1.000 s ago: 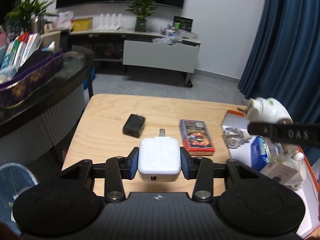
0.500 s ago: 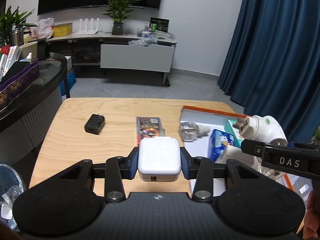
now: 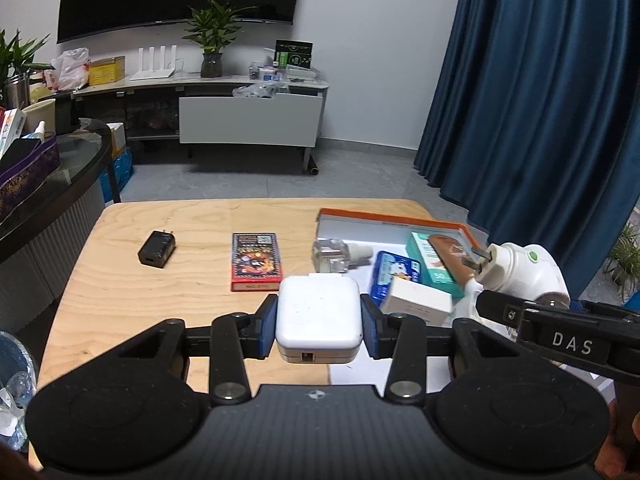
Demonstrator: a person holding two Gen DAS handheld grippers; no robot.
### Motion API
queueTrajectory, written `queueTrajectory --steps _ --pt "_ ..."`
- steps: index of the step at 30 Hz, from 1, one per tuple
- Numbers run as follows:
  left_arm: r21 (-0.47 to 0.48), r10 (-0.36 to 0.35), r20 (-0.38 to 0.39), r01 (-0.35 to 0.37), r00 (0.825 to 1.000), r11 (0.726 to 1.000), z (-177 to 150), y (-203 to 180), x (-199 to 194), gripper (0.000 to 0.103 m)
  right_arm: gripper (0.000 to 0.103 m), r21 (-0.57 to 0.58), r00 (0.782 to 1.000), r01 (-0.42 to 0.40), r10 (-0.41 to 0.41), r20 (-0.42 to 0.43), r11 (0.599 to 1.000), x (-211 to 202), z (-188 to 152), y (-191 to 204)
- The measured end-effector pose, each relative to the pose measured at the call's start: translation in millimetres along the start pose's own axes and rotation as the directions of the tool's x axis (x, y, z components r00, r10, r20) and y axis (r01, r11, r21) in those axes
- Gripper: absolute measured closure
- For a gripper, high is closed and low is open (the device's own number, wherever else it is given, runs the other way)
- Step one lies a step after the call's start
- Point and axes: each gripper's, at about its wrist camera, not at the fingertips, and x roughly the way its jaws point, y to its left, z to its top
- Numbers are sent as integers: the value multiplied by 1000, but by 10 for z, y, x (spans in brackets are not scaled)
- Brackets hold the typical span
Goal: Organize rigid objects
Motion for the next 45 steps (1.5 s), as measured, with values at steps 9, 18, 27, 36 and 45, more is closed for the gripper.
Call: queueTrajectory --steps 9,18,27,36,45 --pt "35 -28 5 28 1000 999 -81 -225 -83 60 34 28 999 33 -34 33 999 -238 -91 -205" --pt "55 -51 10 51 999 997 -129 -391 -129 60 34 59 997 50 -53 55 997 -437 -161 -358" --pt "81 -70 12 69 997 994 -192 -553 -166 60 34 92 994 66 -73 82 994 -596 -218 -493" --pt "102 -93 8 92 996 991 -252 -661 -184 60 34 100 992 82 -91 89 992 -676 -294 -559" --pt "101 -96 0 95 995 990 -269 -688 -146 60 34 100 991 96 -105 88 990 -642 -334 -602"
